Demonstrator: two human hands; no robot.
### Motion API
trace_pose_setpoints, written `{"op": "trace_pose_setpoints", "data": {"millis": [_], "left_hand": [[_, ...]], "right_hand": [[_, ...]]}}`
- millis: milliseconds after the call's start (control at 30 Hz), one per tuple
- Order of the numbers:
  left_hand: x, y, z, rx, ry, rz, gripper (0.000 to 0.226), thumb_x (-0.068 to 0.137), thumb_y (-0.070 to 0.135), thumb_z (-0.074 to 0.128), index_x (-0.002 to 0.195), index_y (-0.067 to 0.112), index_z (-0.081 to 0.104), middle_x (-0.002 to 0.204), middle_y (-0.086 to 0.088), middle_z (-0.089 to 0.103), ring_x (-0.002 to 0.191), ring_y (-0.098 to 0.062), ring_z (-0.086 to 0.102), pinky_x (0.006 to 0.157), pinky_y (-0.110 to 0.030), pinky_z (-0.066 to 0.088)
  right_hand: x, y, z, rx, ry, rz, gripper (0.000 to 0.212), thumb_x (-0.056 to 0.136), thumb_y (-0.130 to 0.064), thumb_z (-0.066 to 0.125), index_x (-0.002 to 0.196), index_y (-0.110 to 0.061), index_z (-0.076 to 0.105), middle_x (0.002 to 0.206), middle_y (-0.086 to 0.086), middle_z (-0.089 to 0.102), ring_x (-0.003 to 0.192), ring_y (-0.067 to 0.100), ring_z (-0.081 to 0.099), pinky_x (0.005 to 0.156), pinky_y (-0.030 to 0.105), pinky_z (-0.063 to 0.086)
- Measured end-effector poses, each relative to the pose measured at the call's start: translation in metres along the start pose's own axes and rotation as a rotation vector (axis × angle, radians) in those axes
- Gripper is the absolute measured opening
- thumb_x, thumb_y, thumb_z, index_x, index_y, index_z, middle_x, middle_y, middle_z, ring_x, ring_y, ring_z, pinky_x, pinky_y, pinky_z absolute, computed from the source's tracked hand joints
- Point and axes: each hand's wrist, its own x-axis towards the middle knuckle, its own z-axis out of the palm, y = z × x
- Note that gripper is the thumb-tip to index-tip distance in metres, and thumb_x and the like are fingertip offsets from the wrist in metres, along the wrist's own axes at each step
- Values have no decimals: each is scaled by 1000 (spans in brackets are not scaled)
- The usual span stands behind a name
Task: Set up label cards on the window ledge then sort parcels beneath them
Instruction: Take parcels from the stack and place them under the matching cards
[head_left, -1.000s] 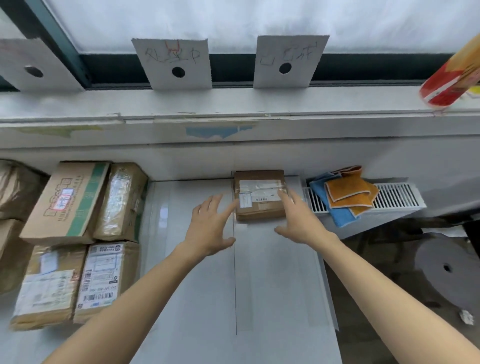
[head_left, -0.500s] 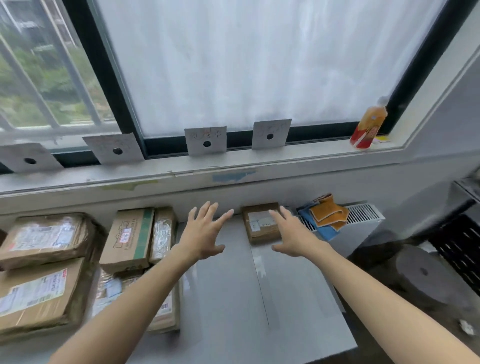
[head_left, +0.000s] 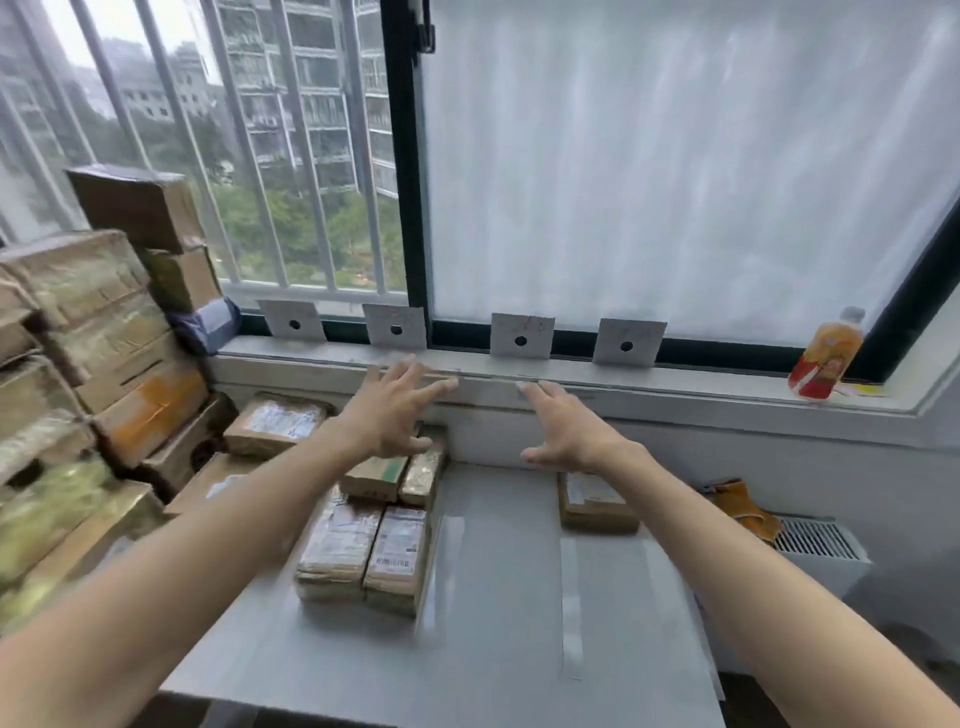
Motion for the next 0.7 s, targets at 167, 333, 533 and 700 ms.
{"op": "trace_pose_setpoints", "data": {"millis": [167,333,533,700], "left_hand": [[-71,-65,-51,105,-31,-166,90,84,60,64,155,42,12,161,-9,16,151,-31,6,120,-56,7],[-145,-121,-98,164,-21,-361,88,87,61,60,155,44,6,162,-7,13,150,-31,10,121,-56,10],[-245,-188,-128,243,-20,-560,85,86,64,56,154,45,8,159,-5,21,147,-30,19,117,-54,17],[-319,-249,-131,242,-12,-680,83,85,58,62,153,43,15,157,-7,27,147,-29,19,118,-54,16]], "right_hand": [[9,-94,-19,0,34,-232,96,84,-29,78,158,-20,18,162,9,22,148,28,27,121,37,26],[21,-189,-42,-92,67,-418,99,84,-29,79,159,-25,14,162,8,22,146,29,30,119,42,31],[32,-301,-53,-112,92,-620,96,82,-25,81,157,-21,22,156,7,32,139,28,38,114,38,37],[52,-395,-35,-141,96,-729,98,80,-29,82,156,-23,21,151,10,35,133,31,44,109,45,44]]}}
